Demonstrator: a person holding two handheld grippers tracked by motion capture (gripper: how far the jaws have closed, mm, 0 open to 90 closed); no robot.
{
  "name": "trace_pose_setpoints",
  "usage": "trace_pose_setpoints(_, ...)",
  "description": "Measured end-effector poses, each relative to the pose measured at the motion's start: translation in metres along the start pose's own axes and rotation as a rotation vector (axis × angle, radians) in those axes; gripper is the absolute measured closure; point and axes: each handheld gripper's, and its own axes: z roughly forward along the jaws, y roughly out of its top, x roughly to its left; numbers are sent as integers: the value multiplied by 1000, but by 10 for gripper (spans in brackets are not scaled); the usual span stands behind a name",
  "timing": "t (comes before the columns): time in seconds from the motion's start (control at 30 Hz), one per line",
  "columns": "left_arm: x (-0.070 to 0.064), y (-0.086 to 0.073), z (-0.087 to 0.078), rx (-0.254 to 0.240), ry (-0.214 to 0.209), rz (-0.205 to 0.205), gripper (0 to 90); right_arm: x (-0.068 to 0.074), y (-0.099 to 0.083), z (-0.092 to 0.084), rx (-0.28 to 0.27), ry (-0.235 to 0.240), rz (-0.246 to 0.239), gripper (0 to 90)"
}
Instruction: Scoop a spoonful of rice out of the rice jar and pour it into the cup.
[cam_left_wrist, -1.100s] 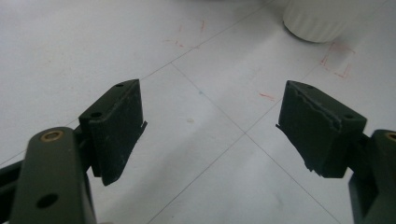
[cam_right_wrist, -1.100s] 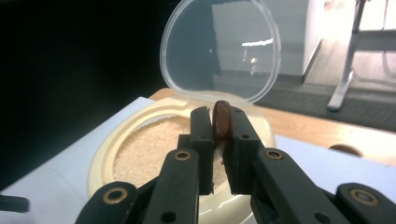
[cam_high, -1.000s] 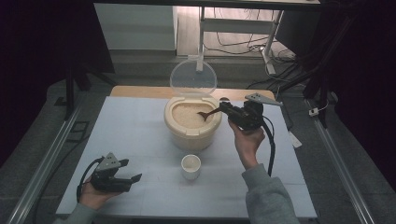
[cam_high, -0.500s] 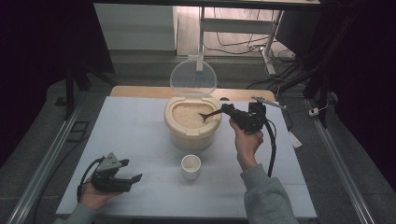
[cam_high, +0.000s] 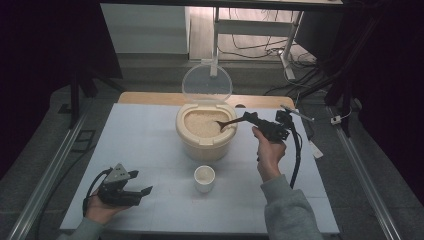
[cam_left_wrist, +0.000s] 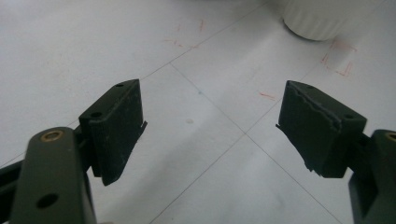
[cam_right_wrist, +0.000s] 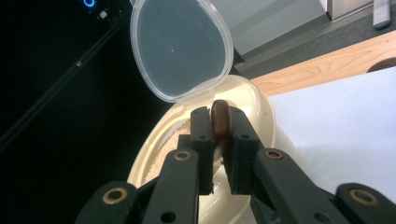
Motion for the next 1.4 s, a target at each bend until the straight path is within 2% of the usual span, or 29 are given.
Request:
trace_pose_setpoints(0.2,0,0,1,1,0,4,218,-3,3,-4,-3,4,30,827)
trace_pose_setpoints(0.57,-1,1,2,4,3,13,218,-10,8,-8,-12,37,122,827)
trace_pose_setpoints(0.7,-1,1,2,5,4,13,219,-11,9,-8,-14,47,140,827)
trace_pose_setpoints(1.4,-1,2,2,6,7,17,219,-14,14,-23,-37,90,160,827)
